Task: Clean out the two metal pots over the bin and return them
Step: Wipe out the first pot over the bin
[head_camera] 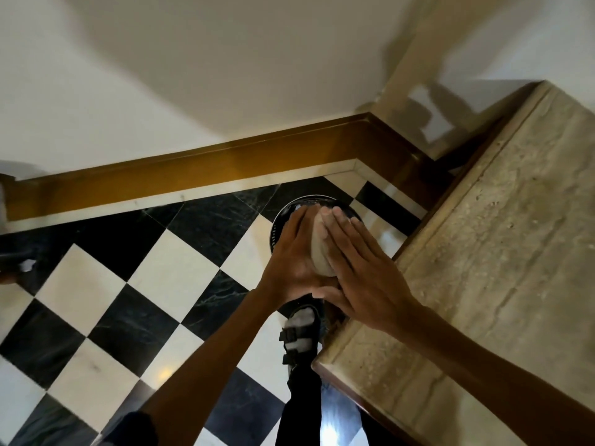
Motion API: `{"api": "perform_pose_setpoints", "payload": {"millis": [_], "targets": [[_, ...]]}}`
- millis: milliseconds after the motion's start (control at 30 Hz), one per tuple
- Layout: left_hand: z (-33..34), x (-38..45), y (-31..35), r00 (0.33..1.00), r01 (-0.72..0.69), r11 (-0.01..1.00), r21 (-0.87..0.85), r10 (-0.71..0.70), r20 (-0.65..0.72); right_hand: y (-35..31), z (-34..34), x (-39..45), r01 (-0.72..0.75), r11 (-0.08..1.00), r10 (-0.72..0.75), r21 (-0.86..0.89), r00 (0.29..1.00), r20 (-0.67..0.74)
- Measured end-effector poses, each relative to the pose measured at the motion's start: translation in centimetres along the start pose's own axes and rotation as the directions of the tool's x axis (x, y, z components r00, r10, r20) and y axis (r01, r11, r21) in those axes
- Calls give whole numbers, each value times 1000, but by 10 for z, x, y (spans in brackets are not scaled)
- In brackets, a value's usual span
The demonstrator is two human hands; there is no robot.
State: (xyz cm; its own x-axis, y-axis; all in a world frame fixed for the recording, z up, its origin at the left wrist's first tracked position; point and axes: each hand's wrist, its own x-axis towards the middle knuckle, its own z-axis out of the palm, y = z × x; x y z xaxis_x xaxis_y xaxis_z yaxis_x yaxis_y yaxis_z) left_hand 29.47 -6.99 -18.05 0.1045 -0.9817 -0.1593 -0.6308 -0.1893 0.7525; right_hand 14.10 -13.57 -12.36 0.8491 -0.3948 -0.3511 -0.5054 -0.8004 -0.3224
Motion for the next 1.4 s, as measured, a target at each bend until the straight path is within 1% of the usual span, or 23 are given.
{"api": "perform_pose_setpoints", "payload": {"millis": [67, 100, 233, 367, 467, 500, 600, 633, 733, 833, 933, 1033, 1067, 1100, 1133, 1167, 1200, 1233, 1267, 1300, 1333, 1367, 1400], "targets": [[-3, 0, -1, 999, 49, 999, 5, -49, 21, 2, 4, -2, 44, 998, -41, -40, 996, 75], [-2, -1, -3, 999, 39, 999, 17, -40, 28, 2, 5, -3, 35, 999, -31, -38, 995, 94], [-5, -2, -4, 1000, -15, 999, 33, 15, 7, -4, 3, -3, -13, 1000, 13, 7, 999, -51], [-4, -5, -4, 999, 24, 999, 31, -25, 39, -4, 7, -4, 47, 998, -45, -31, 998, 52], [-2, -9, -9, 1000, 9, 999, 50, -10, 17, -11, 4, -4, 22, 1000, -23, -5, 997, -67], [-3, -9, -9, 1000, 20, 998, 56, -21, 9, -11, 6, -5, 40, 999, -41, -16, 996, -73], [0, -12, -10, 999, 40, 998, 55, -42, 22, -7, 14, -5, 100, 994, -98, -46, 994, 39], [0, -15, -9, 1000, 26, 998, 53, -27, 16, -7, 13, -4, 91, 995, -90, -34, 995, 37], [0, -16, -7, 1000, -15, 1000, 3, 15, -26, -11, 10, -6, 26, 1000, -26, -7, 998, -65], [-1, -15, -4, 1000, 12, 998, 61, -12, 0, -13, 14, -8, 39, 998, -38, -44, 999, 15], [-3, -14, -1, 997, -76, 995, 65, 78, -24, -16, 11, -7, -30, 999, 32, 20, 996, -84], [-1, -14, 6, 1000, 10, 995, 99, -8, -21, -14, 9, -9, -4, 1000, 4, 15, 1000, -6], [0, -15, 6, 998, 61, 995, 83, -61, 7, -14, 8, -10, -13, 998, 13, 54, 1000, 3], [0, -15, 8, 993, 110, 993, 50, -112, 24, -14, 5, -12, -47, 988, 55, 150, 997, -51], [-3, -14, 11, 987, 161, 987, -1, -161, 21, -14, 1, -15, -91, 949, 142, 302, 978, -151], [-6, -13, 15, 971, 238, 967, -85, -238, 9, -15, -4, -19, -124, 869, 264, 479, 935, -238], [-11, -12, 23, 941, 332, 916, -224, -339, 5, -15, -10, -24, -142, 757, 393, 638, 879, -271], [-17, -12, 37, 897, 419, 810, -410, -440, 46, -13, -16, -33, -148, 625, 503, 766, 827, -250], [-24, -12, 49, 854, 468, 638, -612, -505, 127, -9, -18, -40, -154, 502, 587, 851, 783, -204], [-29, -12, 61, 826, 479, 427, -767, -515, 229, -3, -20, -48, -152, 398, 642, 905, 751, -156], [-34, -15, 72, 807, 481, 203, -853, -484, 340, 3, -20, -56, -135, 311, 667, 941, 736, -115], [-38, -19, 82, 792, 487, 12, -874, -427, 436, 8, -21, -65, -121, 239, 673, 964, 736, -74], [-40, -21, 95, 776, 503, -128, -855, -369, 511, 13, -24, -77, -123, 180, 668, 976, 743, -30]]}}
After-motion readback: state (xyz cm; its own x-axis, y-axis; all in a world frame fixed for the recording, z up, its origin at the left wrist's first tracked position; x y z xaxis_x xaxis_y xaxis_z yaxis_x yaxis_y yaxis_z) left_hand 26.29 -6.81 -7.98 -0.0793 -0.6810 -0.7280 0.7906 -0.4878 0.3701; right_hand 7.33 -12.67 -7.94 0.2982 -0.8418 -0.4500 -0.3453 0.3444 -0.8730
